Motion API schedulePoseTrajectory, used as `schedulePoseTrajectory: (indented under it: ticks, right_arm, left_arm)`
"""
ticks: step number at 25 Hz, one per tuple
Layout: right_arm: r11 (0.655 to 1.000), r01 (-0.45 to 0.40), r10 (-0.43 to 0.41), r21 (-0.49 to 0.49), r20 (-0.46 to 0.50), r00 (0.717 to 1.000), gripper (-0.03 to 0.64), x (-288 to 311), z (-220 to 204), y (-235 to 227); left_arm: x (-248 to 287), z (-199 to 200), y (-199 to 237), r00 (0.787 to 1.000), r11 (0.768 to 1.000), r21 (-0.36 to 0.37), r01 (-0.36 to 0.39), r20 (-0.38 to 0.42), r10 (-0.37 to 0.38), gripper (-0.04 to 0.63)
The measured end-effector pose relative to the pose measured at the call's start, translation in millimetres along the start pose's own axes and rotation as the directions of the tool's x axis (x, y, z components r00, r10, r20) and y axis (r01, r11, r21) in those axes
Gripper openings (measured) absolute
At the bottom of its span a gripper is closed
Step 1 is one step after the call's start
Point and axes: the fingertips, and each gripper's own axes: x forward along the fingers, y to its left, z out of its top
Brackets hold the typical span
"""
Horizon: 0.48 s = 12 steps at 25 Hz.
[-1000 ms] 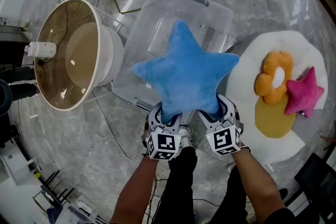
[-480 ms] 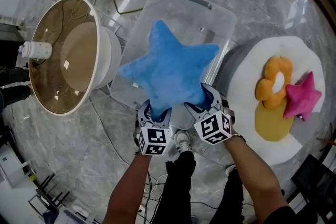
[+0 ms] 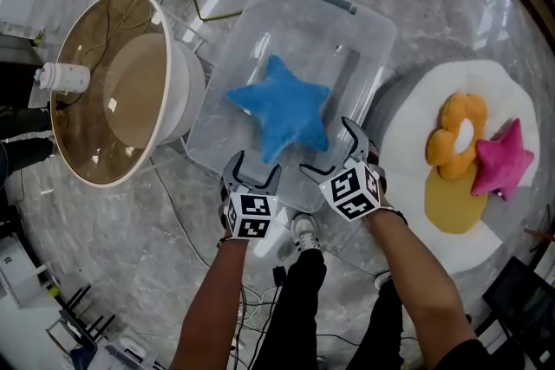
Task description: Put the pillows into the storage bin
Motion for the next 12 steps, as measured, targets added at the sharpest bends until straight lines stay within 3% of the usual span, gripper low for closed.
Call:
schedulePoseTrajectory:
  ticks: [8,12]
  right_arm:
    - [0.999,0.042,-0.043,0.028,0.054,0.998,0.589,-40.4,-1.7,-13.3]
    - [0.998,0.054,-0.058,0.042,0.109,0.992,0.572,-58.4,5.9,-18.0]
  left_arm:
    - [-27.7,12.9,0.9,0.997,0.999,0.027,-0.042,0.061,0.040,0.347]
    - [-36.0,33.5,-16.8,0.993,0.999,-0.015,-0.040,0.107,0.042,0.347]
